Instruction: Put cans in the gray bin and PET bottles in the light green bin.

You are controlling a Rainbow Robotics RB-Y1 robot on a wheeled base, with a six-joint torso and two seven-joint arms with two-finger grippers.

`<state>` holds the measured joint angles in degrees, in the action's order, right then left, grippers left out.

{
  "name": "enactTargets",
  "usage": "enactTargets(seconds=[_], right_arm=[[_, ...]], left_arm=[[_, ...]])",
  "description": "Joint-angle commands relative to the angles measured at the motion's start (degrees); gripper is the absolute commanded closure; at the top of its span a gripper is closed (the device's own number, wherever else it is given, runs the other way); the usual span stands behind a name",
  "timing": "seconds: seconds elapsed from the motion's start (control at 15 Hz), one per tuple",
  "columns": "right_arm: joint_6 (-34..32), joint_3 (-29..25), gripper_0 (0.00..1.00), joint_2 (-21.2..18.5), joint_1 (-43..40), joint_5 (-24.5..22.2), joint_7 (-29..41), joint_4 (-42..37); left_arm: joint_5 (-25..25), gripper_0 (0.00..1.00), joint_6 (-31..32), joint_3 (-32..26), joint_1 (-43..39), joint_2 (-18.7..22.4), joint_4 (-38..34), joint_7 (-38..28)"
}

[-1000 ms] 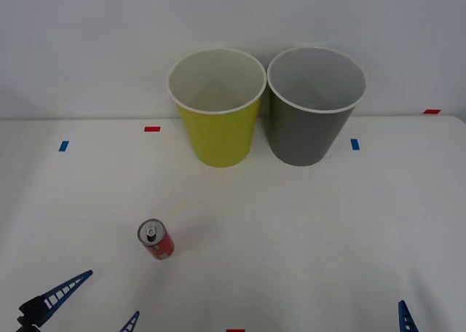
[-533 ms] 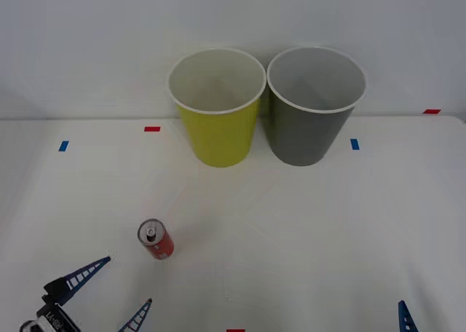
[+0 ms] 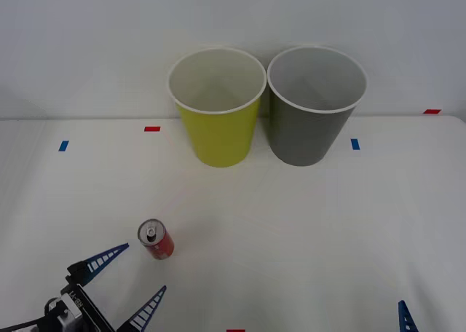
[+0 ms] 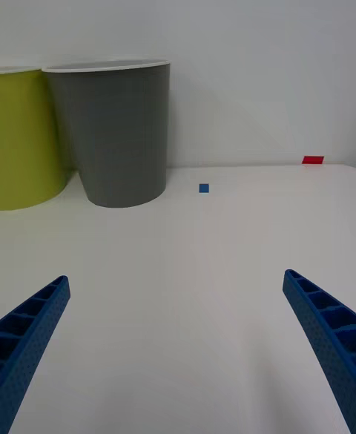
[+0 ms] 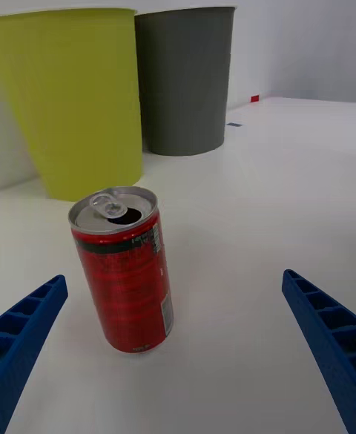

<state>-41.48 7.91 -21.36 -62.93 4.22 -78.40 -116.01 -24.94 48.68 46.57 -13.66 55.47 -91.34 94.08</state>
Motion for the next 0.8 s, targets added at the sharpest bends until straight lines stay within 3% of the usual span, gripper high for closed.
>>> enactTargets(seconds=[0.07, 0.47, 0.8], right_arm=[[0.0, 0.0, 0.00, 0.0, 0.0, 0.0, 0.0, 0.0], [0.0, 0.0, 0.00, 0.0, 0.0, 0.0, 0.0, 0.0], [0.0, 0.0, 0.00, 0.0, 0.0, 0.0, 0.0, 0.0]], left_arm=[[-2.6, 0.00, 2.6, 3.6, 4.0, 0.0, 3.9, 0.0], [-9.2, 0.00, 1.9, 5.1, 7.9, -0.5, 5.7, 0.3], [-9.2, 0.00, 0.4, 5.1, 9.0, -3.1, 7.0, 0.7]])
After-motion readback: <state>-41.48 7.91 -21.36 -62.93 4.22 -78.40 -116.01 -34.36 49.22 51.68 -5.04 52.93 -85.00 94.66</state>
